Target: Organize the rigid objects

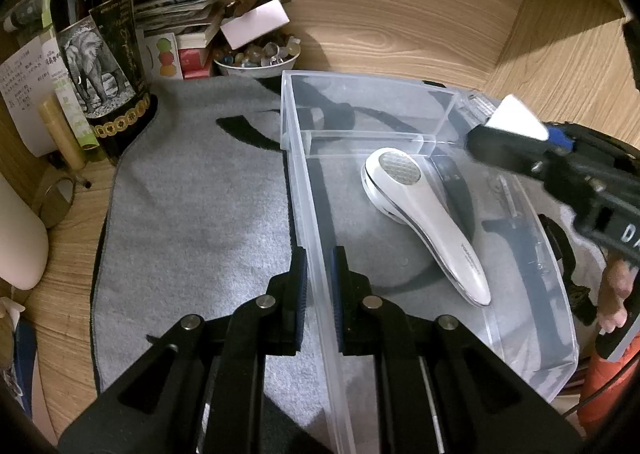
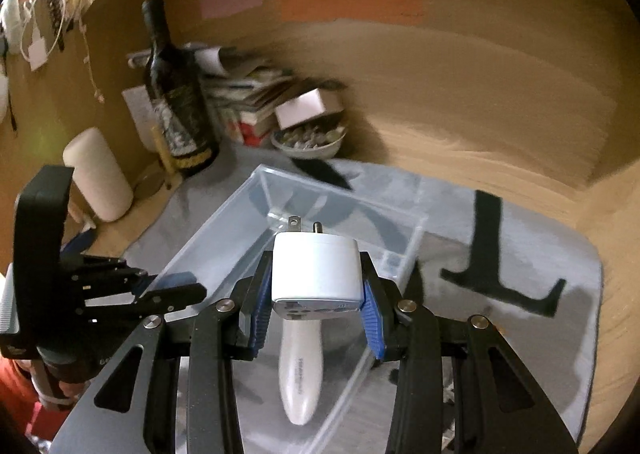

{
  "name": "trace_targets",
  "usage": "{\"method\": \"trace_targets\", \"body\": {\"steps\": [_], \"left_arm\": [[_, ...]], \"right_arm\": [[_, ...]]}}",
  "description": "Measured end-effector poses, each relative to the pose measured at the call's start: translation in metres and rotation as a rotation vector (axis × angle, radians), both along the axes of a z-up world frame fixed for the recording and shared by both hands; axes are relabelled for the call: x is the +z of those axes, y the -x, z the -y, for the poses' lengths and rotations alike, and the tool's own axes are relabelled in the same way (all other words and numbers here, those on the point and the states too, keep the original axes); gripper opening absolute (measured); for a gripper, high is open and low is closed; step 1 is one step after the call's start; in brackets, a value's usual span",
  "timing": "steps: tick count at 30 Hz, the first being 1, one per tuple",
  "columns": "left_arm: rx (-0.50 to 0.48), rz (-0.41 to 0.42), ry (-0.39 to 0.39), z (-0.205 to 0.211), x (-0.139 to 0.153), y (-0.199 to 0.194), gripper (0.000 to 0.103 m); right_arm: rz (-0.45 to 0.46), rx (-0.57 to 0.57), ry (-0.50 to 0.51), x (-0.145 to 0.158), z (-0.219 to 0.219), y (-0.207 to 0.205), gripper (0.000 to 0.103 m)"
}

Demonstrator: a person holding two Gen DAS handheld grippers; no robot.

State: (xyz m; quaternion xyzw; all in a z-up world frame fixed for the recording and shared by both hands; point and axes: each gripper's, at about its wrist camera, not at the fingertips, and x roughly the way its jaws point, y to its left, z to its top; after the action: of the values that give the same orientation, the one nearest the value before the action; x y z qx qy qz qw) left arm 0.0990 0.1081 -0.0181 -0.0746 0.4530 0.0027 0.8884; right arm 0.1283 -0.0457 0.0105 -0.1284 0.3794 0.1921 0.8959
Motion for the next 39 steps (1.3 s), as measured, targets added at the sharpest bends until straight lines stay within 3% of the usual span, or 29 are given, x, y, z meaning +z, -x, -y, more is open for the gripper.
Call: {"method": "trace_targets", "body": {"steps": [11, 18, 28, 39], "left_arm": [[0.002, -0.012, -0.001, 0.0, 0.0, -0.004, 0.011], [0.001, -0.011, -0.001, -0.001, 0.0, -0.004, 0.011], [0.001, -0.011, -0.001, -0.001, 0.0, -0.004, 0.011], [0.001, -0.005, -0.005, -0.001, 0.001, -0.002, 0.011]], "right_arm": [[-0.171, 0.113, 0.106, -0.031, -0.026, -0.022, 0.036], [-0.225, 0.143, 0.175, -0.046, -0.037, -0.026, 0.036], [-0.167, 0.155, 0.187, -0.037, -0.037, -0.016, 0.043], [-0.01, 0.067, 0.116, 0.008, -0.005, 0.007, 0.061]]}}
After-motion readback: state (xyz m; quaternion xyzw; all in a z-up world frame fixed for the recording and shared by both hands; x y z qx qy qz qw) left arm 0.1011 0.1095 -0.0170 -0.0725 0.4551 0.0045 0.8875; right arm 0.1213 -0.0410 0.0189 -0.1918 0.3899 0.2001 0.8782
